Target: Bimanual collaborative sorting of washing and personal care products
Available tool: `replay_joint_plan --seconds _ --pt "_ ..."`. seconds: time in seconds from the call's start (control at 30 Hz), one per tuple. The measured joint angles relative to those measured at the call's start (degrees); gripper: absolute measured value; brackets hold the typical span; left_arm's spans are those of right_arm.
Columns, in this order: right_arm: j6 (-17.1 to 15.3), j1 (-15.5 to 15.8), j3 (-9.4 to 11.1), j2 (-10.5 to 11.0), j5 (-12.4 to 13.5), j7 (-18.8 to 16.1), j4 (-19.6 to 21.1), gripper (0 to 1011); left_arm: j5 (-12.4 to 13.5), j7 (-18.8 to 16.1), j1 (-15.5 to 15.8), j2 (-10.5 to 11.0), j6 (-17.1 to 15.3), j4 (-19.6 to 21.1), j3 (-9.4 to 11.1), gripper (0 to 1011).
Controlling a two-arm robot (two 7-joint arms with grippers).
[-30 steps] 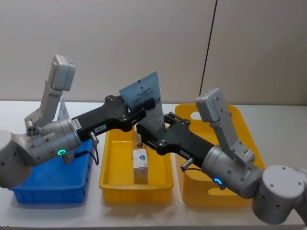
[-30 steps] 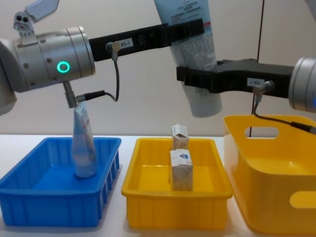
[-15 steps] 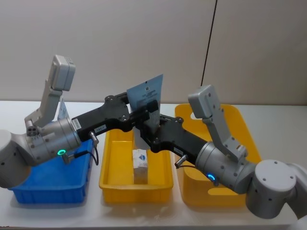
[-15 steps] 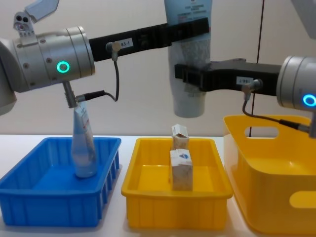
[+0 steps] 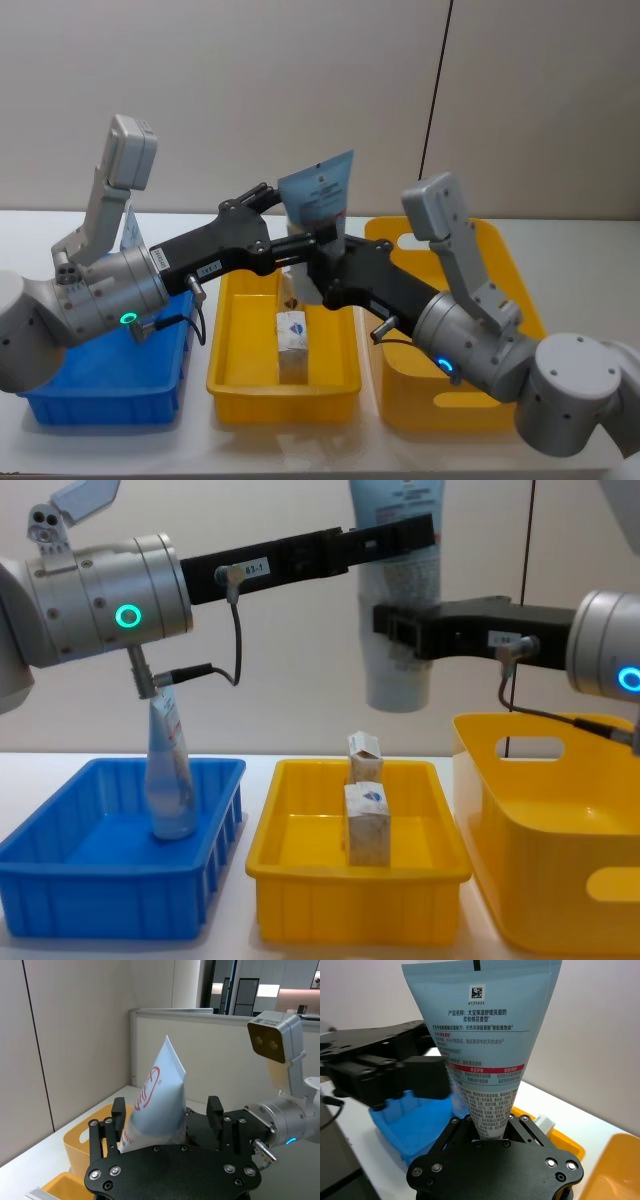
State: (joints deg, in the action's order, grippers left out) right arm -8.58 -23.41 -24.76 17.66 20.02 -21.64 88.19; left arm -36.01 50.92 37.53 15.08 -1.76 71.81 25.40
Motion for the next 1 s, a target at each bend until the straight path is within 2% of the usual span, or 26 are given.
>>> replay_joint_plan --seconds 0.1,0.53,1.0 --pt "-0.1 0.5 0.6 0.0 -0.1 1.2 0.4 156 0.0 0.0 0.0 0.0 0.0 0.0 0.0 1001" --pt "-0.4 2.9 4.6 0.4 -1.7 7.4 1.9 156 0.0 0.0 0.0 0.0 0.0 0.0 0.0 1001" --pt "-1.0 5.8 10.3 1.3 -3.5 14.5 2.4 156 0.0 0.0 0.0 0.0 0.0 0.0 0.0 1001"
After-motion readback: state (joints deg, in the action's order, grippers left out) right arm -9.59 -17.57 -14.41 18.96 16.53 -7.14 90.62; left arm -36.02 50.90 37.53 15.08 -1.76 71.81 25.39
